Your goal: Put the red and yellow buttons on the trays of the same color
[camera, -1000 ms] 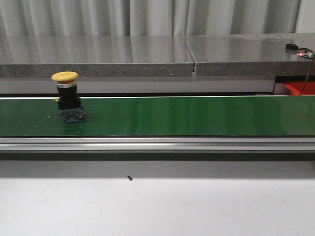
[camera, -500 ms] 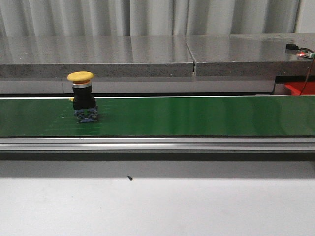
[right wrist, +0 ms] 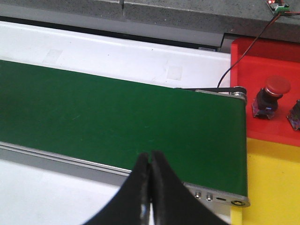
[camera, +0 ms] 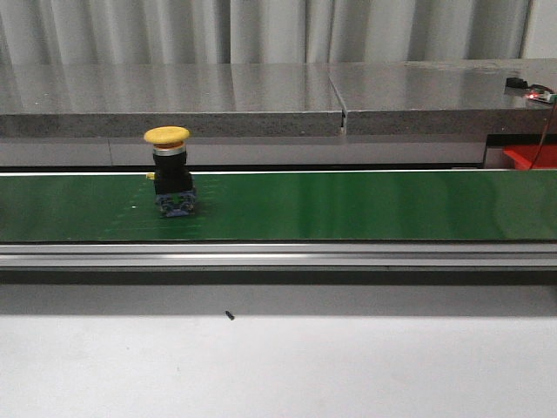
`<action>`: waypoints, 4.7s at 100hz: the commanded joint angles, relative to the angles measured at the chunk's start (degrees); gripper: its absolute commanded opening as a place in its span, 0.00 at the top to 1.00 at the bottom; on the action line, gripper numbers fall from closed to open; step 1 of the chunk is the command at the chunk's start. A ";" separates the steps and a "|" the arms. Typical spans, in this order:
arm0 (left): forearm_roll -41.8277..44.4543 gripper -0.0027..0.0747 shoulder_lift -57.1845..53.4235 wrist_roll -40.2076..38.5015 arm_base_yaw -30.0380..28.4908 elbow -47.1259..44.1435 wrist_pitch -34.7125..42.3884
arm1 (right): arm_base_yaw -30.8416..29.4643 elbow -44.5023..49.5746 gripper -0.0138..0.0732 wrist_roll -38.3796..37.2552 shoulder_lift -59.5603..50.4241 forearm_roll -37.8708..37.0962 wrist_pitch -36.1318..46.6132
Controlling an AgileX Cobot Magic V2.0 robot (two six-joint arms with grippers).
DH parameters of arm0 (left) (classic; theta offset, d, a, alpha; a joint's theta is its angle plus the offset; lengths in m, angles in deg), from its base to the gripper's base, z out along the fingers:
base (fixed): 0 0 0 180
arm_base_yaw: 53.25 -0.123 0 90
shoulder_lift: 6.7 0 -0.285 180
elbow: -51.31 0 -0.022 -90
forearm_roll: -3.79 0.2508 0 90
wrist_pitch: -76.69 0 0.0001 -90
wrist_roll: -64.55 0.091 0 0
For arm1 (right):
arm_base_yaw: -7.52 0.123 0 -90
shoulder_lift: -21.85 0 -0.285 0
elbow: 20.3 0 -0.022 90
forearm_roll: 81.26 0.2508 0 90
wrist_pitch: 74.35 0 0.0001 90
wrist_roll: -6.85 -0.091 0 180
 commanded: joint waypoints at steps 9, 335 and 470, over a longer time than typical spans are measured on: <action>-2.36 0.12 -9.18 1.84 0.48 1.32 2.88 | -0.17 -1.49 0.92 0.52 -0.08 0.43 3.56; -13.82 0.99 -57.00 9.71 9.20 -38.94 12.52 | 5.05 -20.20 0.10 0.52 25.90 9.08 -10.68; -13.82 0.99 -57.00 9.71 9.20 -38.94 12.52 | 16.90 -37.38 0.51 0.52 57.15 4.54 -6.48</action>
